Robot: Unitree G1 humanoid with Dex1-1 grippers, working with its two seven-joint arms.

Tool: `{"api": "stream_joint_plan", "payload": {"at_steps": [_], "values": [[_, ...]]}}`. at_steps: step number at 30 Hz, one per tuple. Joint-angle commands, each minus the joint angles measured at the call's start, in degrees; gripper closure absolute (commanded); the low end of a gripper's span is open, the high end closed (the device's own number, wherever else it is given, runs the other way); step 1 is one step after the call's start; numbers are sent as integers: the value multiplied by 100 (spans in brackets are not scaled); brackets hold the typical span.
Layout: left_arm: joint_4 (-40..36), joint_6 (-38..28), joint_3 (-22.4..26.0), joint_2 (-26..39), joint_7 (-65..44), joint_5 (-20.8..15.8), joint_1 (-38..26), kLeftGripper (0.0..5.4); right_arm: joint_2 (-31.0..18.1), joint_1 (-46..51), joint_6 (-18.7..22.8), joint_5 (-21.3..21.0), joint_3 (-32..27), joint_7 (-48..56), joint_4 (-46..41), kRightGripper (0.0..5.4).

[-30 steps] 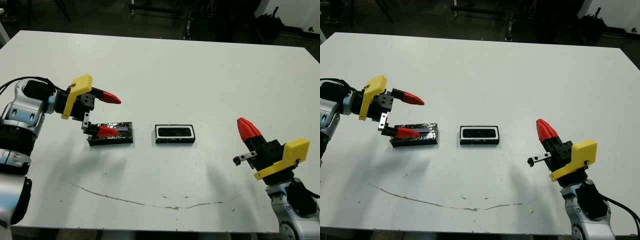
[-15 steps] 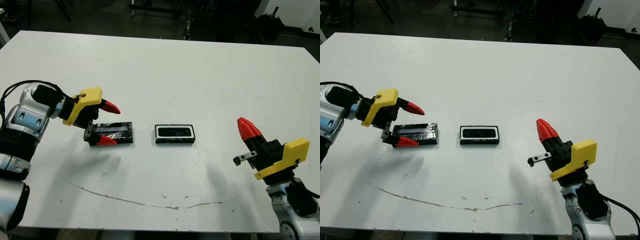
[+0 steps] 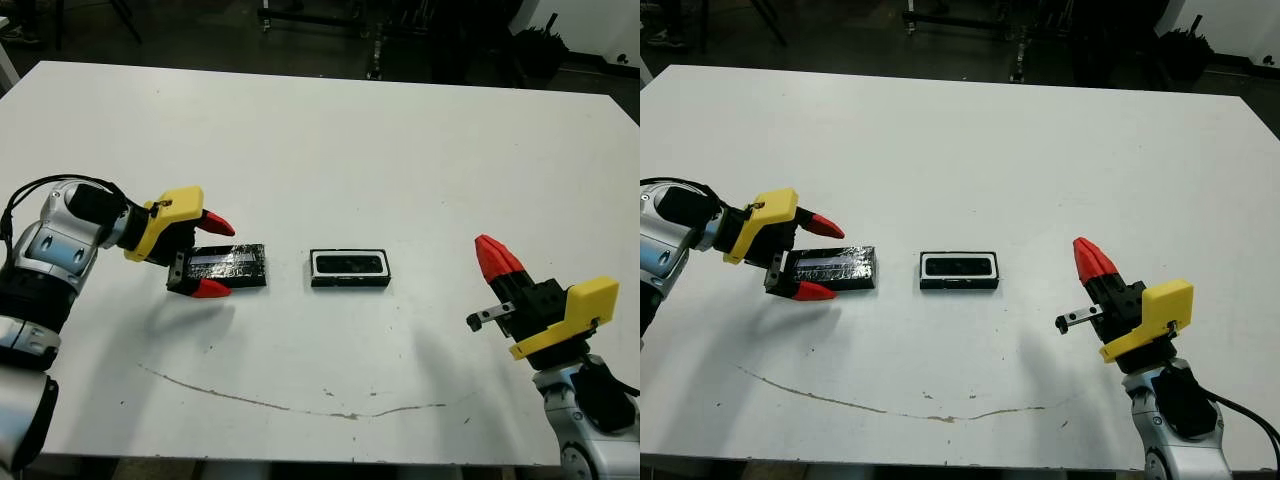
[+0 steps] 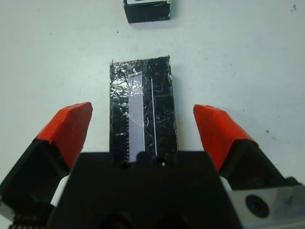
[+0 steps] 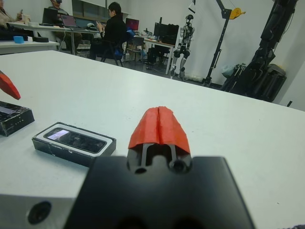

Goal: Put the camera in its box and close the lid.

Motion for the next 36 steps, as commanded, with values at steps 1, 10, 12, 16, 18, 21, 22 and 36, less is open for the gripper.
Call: {"api": "stream_joint_plan", "payload": {"at_steps": [1,10,12,16,18,21,22,36], "values": [[160,-65,2,23,2,25,13,0,-91,1,-67,-11,-21,19,46,539],[380,-205,9,29,44,59,3,0,-101,-4,-108,0,-16,36,78,539],[370,11,22,17,47,31,1,0,-100,-3,-82,38,-18,49,76,539],[408,147,52,-7,-2,-28,-1,0,-96,-20,-169,132,-37,135,167,539],[377,194,37,3,22,0,3,4,-106,-19,-194,113,-40,144,182,540],[304,409,41,4,68,-1,22,24,-111,-5,-136,101,-40,110,134,540],[268,427,47,8,109,8,41,36,-110,-2,-134,103,-40,107,128,540],[120,368,-23,81,107,81,93,225,-128,14,-97,40,-58,40,81,540]]}}
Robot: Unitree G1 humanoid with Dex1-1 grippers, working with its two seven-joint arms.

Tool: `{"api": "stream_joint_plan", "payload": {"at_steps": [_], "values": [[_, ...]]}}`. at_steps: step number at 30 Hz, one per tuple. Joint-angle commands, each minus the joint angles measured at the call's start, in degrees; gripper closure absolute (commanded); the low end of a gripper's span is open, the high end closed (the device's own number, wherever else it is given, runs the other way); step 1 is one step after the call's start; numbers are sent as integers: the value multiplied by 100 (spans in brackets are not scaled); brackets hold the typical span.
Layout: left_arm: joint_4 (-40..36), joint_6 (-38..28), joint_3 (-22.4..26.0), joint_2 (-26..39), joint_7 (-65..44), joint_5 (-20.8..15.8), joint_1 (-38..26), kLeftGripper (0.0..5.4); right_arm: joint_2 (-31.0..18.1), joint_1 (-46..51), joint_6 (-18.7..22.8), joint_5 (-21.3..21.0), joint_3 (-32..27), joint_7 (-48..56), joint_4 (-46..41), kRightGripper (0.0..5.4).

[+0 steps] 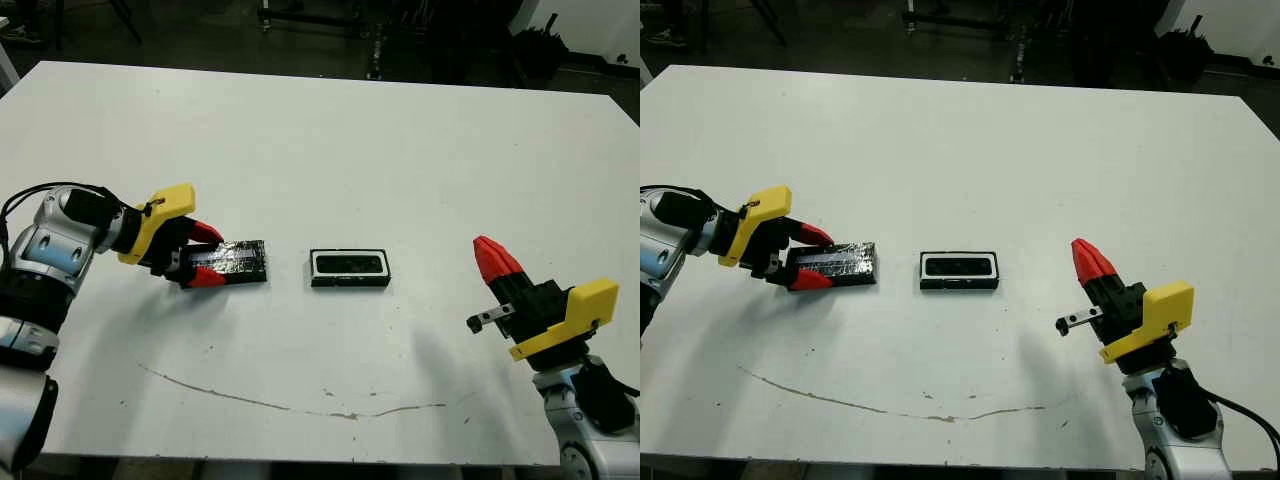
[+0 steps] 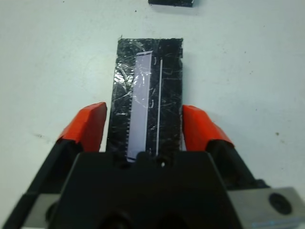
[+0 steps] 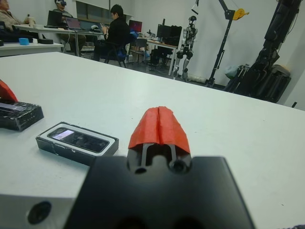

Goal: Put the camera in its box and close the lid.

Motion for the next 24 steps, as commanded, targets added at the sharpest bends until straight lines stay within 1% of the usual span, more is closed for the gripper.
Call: {"api": "stream_joint_plan", "payload": {"at_steps": [1,4,6,10,12,14,17,20,24], "values": [[-20,-202,-99,99,-53,124,80,225,-95,14,28,-40,-55,-60,-25,540],[-29,-340,-191,152,-59,259,60,225,-73,23,44,18,-56,-52,-32,540],[-60,-320,-290,190,-96,352,17,225,-83,24,18,-15,-53,-53,-28,540],[-91,-215,-317,183,-124,320,10,225,-79,25,5,-37,-52,-65,-20,540],[-76,-263,-223,144,-69,226,59,225,-72,28,22,-3,-55,-59,-29,540],[-18,-66,2,42,26,-26,130,225,-73,29,19,21,-58,-41,-22,540],[-194,404,414,-100,427,-402,350,225,-72,38,29,-19,-51,-71,-28,540],[-215,478,822,-327,680,-834,514,225,-64,36,25,2,-46,-59,-13,540],[-253,446,1161,-641,874,-1276,553,225,-76,26,32,-20,-27,-53,-10,540]]}}
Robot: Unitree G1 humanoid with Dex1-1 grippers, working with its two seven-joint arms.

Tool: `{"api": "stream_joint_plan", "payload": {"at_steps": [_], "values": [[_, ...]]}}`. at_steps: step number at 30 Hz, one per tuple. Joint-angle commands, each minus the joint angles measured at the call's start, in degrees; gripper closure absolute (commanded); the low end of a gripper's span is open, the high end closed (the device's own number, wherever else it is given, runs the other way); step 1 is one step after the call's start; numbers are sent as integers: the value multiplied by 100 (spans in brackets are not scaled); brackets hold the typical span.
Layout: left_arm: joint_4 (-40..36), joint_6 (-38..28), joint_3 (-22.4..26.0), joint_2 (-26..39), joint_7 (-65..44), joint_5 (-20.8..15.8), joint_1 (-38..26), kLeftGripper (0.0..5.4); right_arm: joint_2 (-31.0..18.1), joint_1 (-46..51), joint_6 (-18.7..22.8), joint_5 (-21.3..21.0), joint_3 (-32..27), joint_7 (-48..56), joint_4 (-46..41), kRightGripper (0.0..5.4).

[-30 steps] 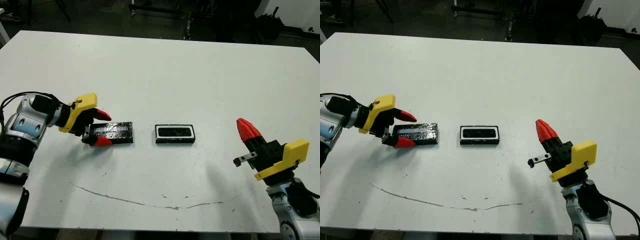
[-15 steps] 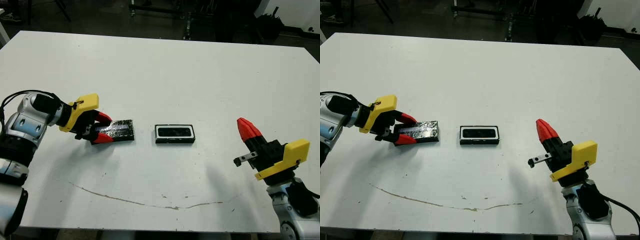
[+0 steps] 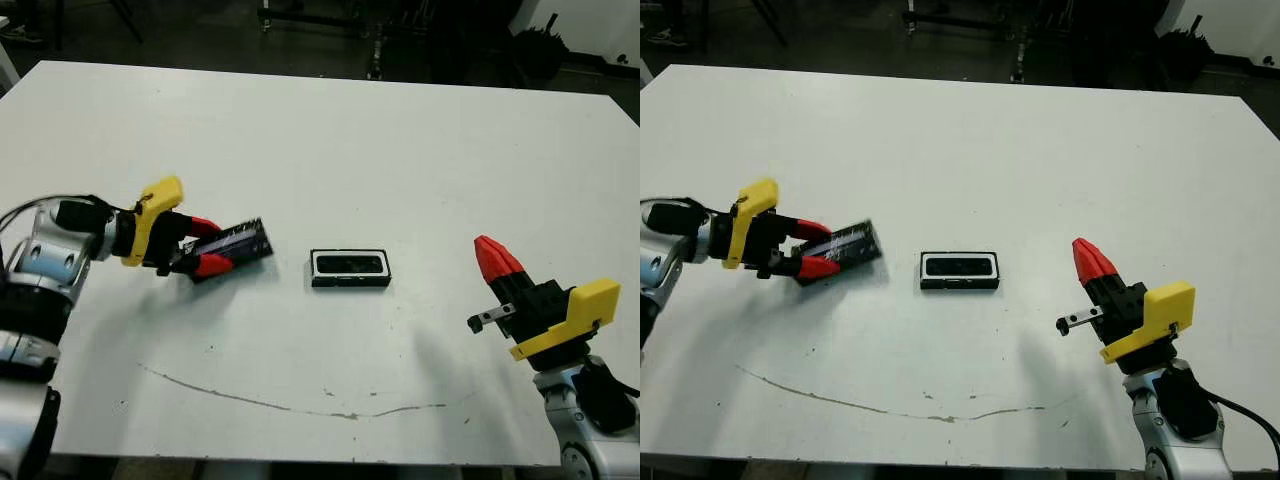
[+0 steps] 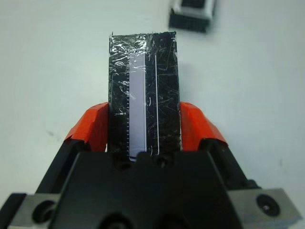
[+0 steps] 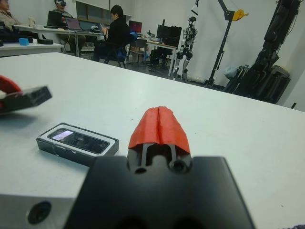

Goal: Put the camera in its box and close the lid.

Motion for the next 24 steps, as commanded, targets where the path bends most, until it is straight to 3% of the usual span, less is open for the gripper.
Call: {"api": "stream_joint_plan", "payload": {"at_steps": [1,6,24], "values": [[-88,49,261,-256,142,-333,81,225,-81,17,33,-29,-19,-39,9,540],[-271,892,315,-500,312,-658,-34,225,-89,4,-8,-89,1,-42,32,540],[182,724,-480,-1256,274,-237,-528,225,-49,-22,4,-46,34,-60,35,540]]}}
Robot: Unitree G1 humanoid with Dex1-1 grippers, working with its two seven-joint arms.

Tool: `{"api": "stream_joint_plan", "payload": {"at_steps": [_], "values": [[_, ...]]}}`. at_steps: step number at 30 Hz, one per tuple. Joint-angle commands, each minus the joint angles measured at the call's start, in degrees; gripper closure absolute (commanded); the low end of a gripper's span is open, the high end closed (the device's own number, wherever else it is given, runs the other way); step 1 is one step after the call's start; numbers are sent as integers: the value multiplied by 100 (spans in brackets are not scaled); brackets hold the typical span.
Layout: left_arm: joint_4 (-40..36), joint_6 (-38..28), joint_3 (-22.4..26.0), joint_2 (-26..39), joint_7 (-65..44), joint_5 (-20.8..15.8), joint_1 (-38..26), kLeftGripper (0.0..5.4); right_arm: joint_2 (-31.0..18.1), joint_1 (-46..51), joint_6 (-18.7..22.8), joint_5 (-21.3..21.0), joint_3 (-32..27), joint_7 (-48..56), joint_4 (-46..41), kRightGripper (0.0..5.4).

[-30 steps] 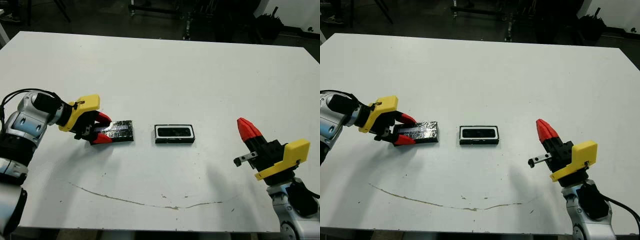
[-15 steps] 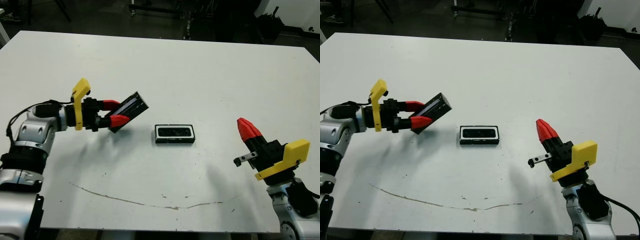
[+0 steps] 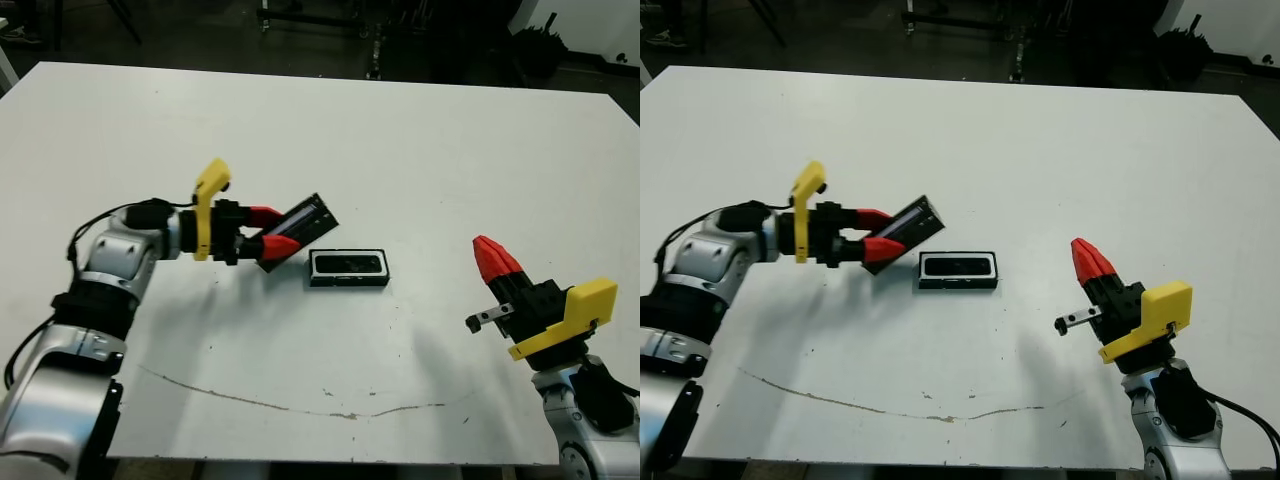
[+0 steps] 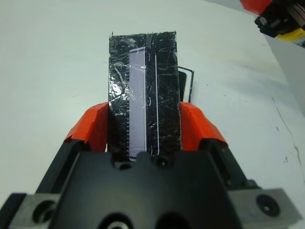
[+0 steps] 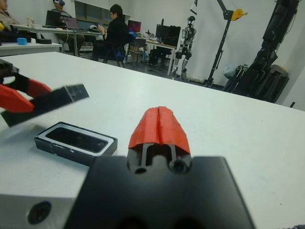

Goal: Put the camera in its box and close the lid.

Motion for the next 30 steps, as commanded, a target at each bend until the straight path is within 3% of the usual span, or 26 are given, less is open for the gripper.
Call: {"api": "stream_joint_plan", "payload": {"at_steps": [1,8,20,30], "values": [[236,-144,-95,-108,-80,113,-128,225,-46,-9,17,16,-6,-27,23,540],[567,2,-289,-193,-198,306,-351,225,-47,33,150,64,1,-79,-55,540],[747,-596,-471,-500,-153,648,-413,225,-59,34,75,161,-14,-22,32,540],[908,-613,-591,-568,-374,701,-498,225,-54,27,38,77,2,-52,40,540]]}}
